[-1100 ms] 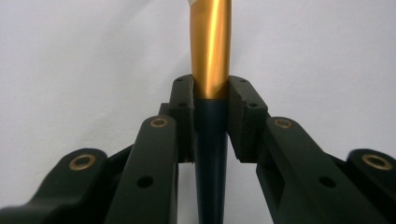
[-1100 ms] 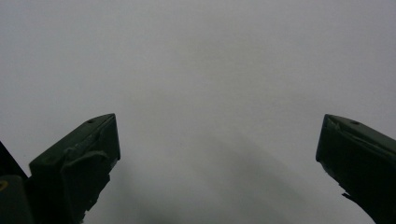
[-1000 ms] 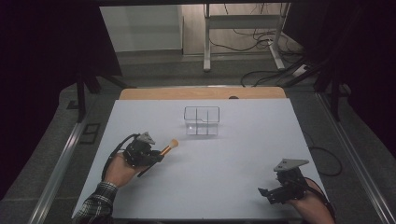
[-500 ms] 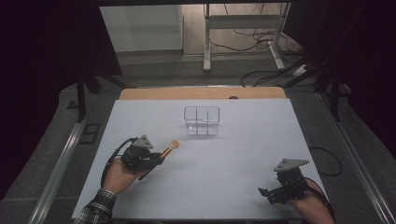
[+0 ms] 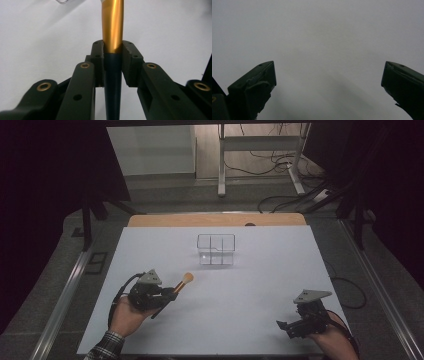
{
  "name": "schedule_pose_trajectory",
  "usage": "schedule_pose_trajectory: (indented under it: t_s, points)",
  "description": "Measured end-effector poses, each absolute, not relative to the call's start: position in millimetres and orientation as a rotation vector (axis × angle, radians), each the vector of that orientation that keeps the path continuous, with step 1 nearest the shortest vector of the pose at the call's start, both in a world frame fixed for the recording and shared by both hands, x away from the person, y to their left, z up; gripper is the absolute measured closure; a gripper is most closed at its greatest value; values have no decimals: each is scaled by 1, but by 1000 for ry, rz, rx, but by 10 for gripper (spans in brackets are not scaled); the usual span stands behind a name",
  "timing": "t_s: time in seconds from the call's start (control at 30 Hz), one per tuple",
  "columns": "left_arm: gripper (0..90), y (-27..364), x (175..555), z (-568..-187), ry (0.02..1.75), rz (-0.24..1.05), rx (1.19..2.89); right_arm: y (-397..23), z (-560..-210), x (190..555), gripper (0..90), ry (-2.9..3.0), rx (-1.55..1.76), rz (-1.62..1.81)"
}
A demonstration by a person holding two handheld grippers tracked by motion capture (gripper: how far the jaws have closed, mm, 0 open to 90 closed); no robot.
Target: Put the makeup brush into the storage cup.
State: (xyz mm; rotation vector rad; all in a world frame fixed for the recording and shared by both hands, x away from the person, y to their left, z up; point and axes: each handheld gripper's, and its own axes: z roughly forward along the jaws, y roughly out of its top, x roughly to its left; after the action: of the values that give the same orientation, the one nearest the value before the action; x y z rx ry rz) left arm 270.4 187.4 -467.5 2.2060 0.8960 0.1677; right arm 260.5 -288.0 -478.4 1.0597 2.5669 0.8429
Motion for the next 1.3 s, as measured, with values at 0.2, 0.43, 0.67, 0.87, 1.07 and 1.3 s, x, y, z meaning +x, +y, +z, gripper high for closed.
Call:
schedule_pose_trajectory:
  t_s: [0.2, 0.43, 0.67, 0.87, 1.07, 1.3]
  points:
    - [737, 183, 263, -465, 884, 160, 2167, -288, -477, 260, 1, 2555, 1052, 859]
    - [738, 180, 255, -462, 878, 159, 2112, -288, -476, 260, 0, 2548, 1050, 865]
    - [738, 177, 249, -461, 859, 147, 2086, -289, -475, 260, 0, 2536, 1051, 881]
    - [738, 172, 243, -461, 851, 143, 2080, -289, -474, 260, 0, 2528, 1048, 903]
    - [738, 168, 237, -460, 847, 139, 2060, -289, -472, 260, 0, 2521, 1038, 934]
    - [738, 165, 229, -459, 840, 138, 2040, -287, -468, 259, 0, 2492, 1029, 998]
